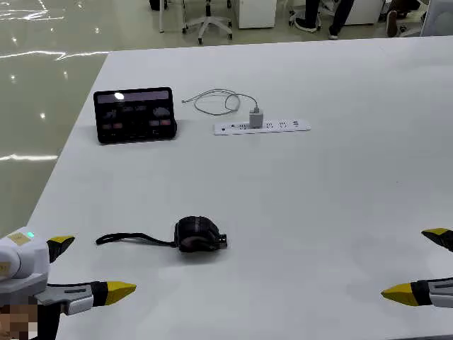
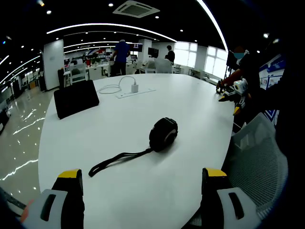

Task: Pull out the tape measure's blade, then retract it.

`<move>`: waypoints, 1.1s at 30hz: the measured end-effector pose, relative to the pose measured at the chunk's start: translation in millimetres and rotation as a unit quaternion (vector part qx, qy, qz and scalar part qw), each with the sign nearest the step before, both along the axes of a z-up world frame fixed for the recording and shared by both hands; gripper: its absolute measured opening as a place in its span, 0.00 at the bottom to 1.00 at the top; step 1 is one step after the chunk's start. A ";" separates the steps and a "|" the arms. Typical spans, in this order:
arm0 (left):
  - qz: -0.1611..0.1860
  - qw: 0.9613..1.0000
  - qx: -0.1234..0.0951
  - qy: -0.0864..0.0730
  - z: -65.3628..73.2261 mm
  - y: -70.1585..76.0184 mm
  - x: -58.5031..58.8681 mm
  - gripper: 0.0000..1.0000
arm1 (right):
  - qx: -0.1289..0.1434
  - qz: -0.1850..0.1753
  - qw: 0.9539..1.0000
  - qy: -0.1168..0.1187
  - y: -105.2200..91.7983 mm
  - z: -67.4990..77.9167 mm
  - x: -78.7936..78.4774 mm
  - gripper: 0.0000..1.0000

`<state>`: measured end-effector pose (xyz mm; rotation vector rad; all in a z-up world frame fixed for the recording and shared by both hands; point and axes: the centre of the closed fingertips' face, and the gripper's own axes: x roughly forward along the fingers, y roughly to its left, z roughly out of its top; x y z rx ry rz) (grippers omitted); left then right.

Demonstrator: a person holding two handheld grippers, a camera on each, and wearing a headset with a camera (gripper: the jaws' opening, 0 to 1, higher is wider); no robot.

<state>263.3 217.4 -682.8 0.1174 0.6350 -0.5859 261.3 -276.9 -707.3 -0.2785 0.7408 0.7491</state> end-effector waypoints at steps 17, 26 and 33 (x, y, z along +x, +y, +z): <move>-0.016 1.000 0.003 0.006 -3.8 -3.7 3.1 1.00 | 0.001 -0.006 1.000 -0.001 -1.7 -0.2 -1.6 1.00; -0.075 0.997 -0.004 0.025 -0.6 -19.5 13.5 1.00 | -0.008 0.016 1.000 -0.021 9.8 7.6 13.7 1.00; -0.146 0.989 0.006 0.025 9.0 -46.1 29.2 1.00 | 0.005 0.047 0.998 -0.052 39.7 23.9 37.2 1.00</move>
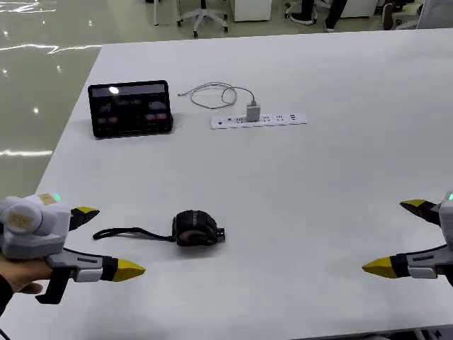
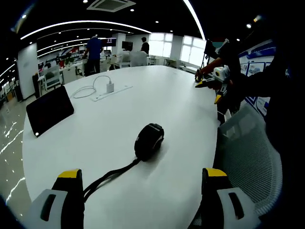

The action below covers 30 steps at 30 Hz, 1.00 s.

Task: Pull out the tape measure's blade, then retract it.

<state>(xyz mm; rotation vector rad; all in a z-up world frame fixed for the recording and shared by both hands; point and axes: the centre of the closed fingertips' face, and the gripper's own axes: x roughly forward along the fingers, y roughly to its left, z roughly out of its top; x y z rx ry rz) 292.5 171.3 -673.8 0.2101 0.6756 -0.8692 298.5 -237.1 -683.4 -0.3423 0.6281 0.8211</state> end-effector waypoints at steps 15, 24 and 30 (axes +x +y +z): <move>-0.124 0.988 0.093 0.002 -2.7 -38.8 30.2 0.96 | 0.007 0.075 0.997 -0.008 66.5 2.8 24.4 1.00; -0.171 0.973 0.154 0.032 -37.2 -46.8 40.6 0.90 | 0.000 0.105 0.994 -0.030 101.5 -3.0 46.0 1.00; -0.202 0.963 0.174 0.041 -51.4 -59.3 44.9 0.84 | 0.007 0.128 0.992 -0.018 129.6 -8.7 54.2 1.00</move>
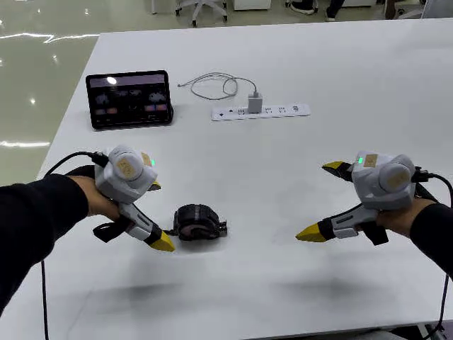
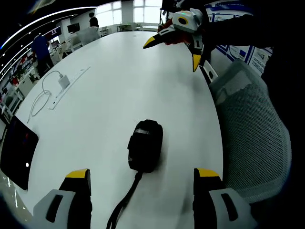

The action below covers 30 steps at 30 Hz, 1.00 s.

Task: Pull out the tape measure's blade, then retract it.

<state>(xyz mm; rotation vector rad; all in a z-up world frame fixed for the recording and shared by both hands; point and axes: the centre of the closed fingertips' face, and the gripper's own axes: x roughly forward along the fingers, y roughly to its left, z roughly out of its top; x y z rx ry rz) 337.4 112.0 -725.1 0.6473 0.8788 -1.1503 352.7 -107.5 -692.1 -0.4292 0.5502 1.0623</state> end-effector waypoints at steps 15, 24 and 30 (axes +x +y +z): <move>-0.081 0.996 0.032 0.000 -28.1 -42.6 6.9 0.59 | -0.002 0.112 0.994 0.006 76.1 -22.1 0.5 0.94; -0.098 0.994 0.037 -0.014 -36.2 -52.8 10.7 0.34 | -0.008 0.141 0.990 0.027 107.8 -41.5 -2.3 0.81; -0.102 0.994 0.045 -0.010 -36.8 -52.3 10.8 0.33 | -0.029 0.163 0.986 0.030 118.7 -55.2 0.4 0.69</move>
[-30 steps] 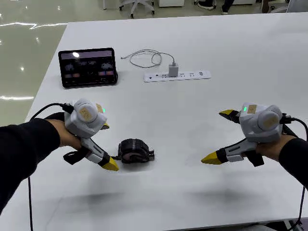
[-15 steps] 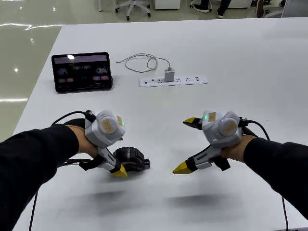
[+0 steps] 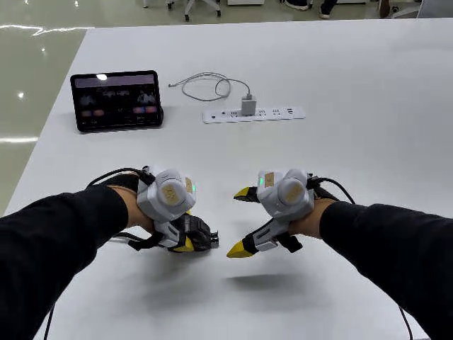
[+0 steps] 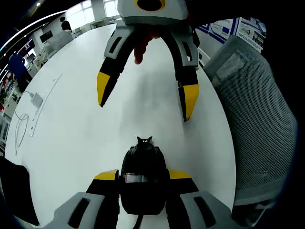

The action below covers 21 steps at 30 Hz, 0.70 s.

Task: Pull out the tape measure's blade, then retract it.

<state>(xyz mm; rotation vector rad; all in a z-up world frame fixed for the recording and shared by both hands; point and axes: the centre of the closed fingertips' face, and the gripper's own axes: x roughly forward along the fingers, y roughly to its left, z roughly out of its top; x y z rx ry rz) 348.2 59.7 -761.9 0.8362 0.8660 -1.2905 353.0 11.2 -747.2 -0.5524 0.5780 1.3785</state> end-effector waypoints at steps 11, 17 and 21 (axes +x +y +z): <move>-0.002 0.999 0.028 -0.020 -4.4 1.9 0.1 0.33 | -0.036 0.042 0.998 0.019 14.9 -26.1 -10.6 0.40; 0.004 1.000 0.017 -0.012 -4.3 2.8 1.1 0.33 | -0.049 0.042 0.998 0.017 18.3 -35.7 -9.4 0.32; 0.009 1.000 0.008 -0.009 -4.1 2.5 1.4 0.33 | -0.062 0.039 0.997 0.026 16.9 -44.6 -10.6 0.30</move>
